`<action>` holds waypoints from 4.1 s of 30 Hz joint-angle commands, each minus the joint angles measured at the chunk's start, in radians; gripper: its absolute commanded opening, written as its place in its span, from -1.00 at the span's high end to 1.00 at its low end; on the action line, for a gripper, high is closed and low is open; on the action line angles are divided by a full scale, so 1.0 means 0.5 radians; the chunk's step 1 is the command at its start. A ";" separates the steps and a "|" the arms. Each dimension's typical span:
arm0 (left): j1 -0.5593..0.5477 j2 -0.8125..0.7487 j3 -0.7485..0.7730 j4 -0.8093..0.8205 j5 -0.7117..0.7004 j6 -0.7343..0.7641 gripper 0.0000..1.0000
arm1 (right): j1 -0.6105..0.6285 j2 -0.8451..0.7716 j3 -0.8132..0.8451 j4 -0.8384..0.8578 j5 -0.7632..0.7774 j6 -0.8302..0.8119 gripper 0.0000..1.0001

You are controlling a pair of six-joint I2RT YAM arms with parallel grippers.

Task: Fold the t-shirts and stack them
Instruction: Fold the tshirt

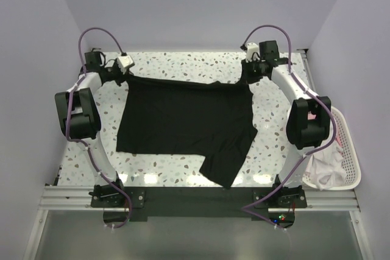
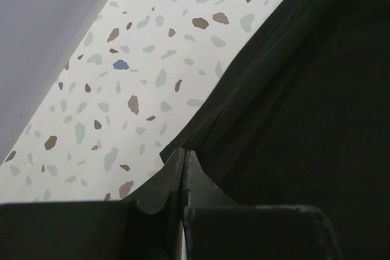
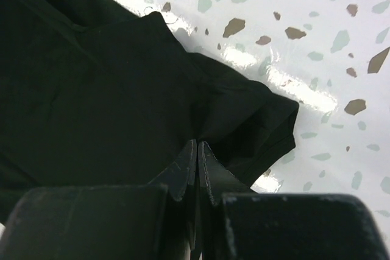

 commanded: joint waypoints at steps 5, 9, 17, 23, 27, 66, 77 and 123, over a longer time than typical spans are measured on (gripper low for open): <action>0.024 -0.097 -0.024 -0.382 0.096 0.500 1.00 | 0.008 -0.099 -0.147 -0.078 -0.056 -0.088 1.00; 0.024 -0.091 -0.064 -0.511 0.047 0.702 1.00 | 0.014 -0.126 -0.258 -0.062 -0.052 -0.115 1.00; 0.021 -0.051 -0.138 -0.625 -0.085 0.908 0.91 | 0.078 -0.090 -0.470 -0.022 -0.006 -0.195 1.00; 0.024 -0.112 -0.169 -0.772 -0.140 1.073 0.73 | 0.081 -0.001 -0.375 -0.136 0.036 -0.232 1.00; 0.027 -0.176 -0.218 -0.885 -0.196 1.157 0.72 | 0.081 -0.007 -0.350 -0.188 0.046 -0.241 1.00; -0.206 -0.566 -0.288 -0.542 0.016 0.098 0.39 | 0.085 0.558 0.420 -0.664 0.233 -0.201 0.04; -0.209 -0.557 -0.291 -0.524 0.019 0.077 0.41 | 0.072 0.512 0.475 -0.654 0.236 -0.254 0.10; -0.209 -0.612 -0.374 -0.496 -0.009 0.052 0.46 | 0.002 0.699 0.528 -0.780 0.325 -0.358 0.38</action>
